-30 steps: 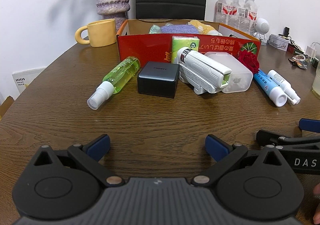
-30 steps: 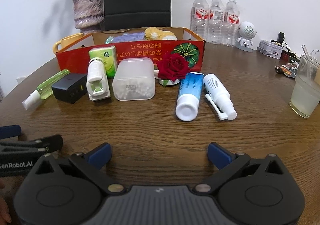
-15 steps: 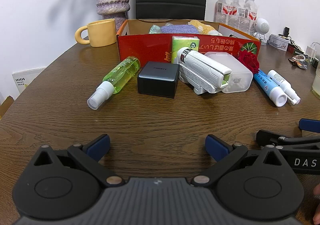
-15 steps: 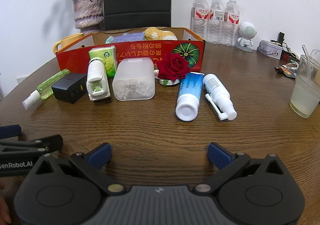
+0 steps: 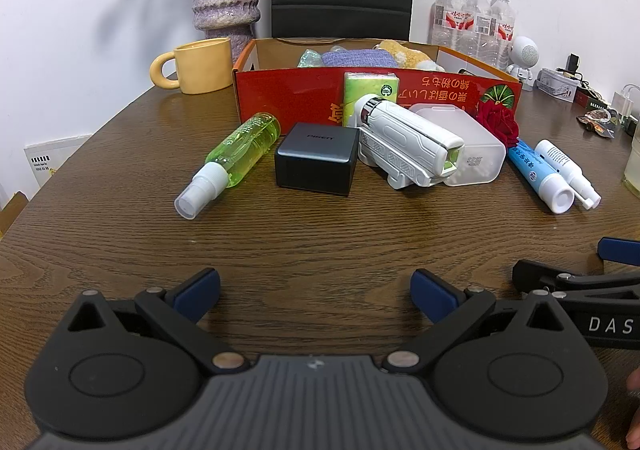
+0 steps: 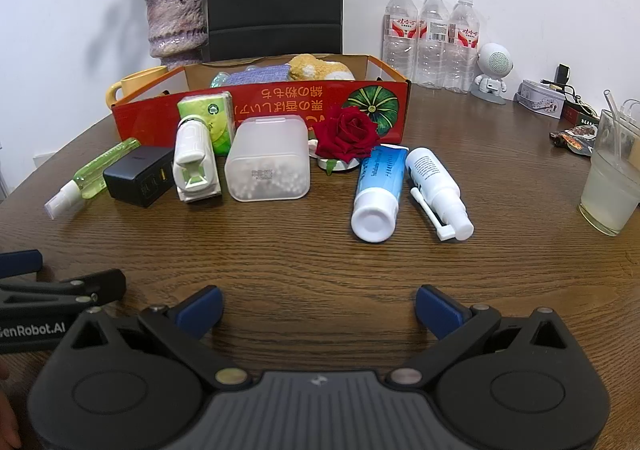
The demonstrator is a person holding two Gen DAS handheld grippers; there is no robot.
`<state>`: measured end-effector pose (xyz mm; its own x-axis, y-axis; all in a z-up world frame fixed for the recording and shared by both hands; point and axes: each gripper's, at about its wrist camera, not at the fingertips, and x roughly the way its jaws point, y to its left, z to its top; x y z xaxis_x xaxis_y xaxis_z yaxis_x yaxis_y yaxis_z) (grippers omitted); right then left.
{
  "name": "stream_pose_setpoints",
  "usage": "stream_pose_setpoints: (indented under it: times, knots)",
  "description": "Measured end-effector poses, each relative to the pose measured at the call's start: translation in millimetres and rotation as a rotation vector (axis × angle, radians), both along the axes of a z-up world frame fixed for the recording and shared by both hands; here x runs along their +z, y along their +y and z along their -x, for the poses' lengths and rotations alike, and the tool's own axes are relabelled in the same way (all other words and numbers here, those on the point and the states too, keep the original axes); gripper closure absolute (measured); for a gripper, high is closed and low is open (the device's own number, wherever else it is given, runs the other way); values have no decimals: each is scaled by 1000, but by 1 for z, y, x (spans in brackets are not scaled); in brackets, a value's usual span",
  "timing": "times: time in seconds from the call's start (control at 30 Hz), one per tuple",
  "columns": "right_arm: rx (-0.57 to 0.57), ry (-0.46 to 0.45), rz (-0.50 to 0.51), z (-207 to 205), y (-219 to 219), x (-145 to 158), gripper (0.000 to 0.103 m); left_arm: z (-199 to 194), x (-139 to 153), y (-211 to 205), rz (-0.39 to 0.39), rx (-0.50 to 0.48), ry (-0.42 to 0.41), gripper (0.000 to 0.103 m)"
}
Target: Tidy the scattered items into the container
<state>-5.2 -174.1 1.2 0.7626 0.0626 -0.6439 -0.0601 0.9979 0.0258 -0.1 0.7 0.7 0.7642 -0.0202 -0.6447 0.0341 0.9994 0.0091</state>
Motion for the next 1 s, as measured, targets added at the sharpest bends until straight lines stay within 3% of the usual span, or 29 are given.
stream_pose_setpoints:
  times: [0.7, 0.83, 1.0]
  knots:
    - [3, 0, 2, -1, 0, 0, 0, 0, 0, 2, 3, -14, -2, 0]
    - [36, -3, -1, -4, -7, 1, 0, -8, 4, 19, 13, -22, -56, 0]
    - [16, -26, -30, -18, -19, 7, 19, -44, 12, 45, -25, 6, -95, 0]
